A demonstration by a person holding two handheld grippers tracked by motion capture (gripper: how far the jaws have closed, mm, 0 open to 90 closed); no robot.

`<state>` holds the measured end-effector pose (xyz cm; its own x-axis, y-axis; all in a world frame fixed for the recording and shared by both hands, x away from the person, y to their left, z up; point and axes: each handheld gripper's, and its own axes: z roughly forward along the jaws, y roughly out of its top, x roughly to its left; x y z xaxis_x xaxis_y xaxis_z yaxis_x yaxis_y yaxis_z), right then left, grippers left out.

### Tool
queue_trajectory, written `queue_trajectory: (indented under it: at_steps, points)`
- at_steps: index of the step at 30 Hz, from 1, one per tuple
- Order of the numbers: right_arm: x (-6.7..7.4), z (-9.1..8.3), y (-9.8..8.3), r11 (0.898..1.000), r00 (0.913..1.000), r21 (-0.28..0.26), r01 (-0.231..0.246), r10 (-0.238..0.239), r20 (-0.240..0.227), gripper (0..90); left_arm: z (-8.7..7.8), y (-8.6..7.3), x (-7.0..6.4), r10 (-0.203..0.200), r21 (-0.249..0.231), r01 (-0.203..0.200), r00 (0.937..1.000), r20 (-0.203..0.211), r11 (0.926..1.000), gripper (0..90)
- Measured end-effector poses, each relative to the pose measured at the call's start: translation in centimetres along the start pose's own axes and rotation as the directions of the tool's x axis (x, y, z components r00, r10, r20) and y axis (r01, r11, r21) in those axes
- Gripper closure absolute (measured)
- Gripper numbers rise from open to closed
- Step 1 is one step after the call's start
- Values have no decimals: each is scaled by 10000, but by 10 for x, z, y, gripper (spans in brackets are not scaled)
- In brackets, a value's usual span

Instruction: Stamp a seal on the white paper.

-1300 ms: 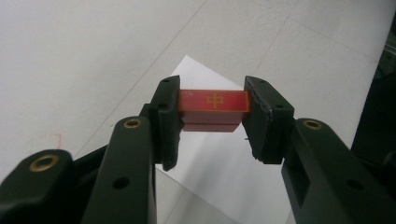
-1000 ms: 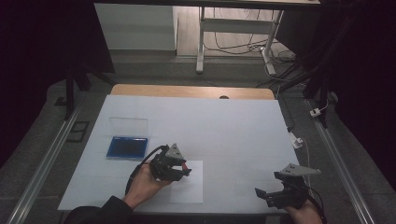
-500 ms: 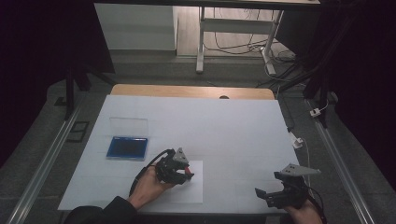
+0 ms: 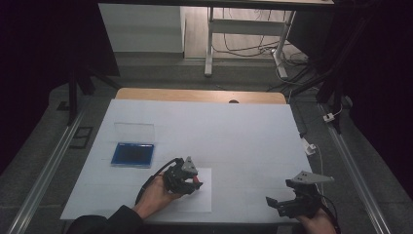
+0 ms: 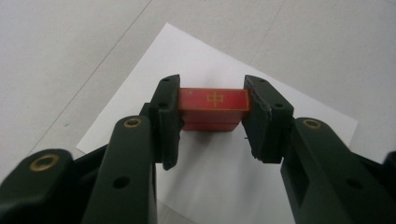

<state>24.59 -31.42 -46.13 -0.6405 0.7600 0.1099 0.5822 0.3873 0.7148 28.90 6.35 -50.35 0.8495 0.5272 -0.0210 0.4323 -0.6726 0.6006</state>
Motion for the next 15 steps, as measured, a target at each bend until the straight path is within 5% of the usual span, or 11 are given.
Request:
queue_trajectory:
  at_steps: [12,15]
  points:
    - [0,0,0,10000,10000,61,8,-9,12,0,0,-4,-9,297,-195,-308,9981,-531,9993,591]
    - [0,1,0,10000,10000,76,11,-11,10,0,0,-5,-5,-47,-301,39,9997,-254,9995,591]
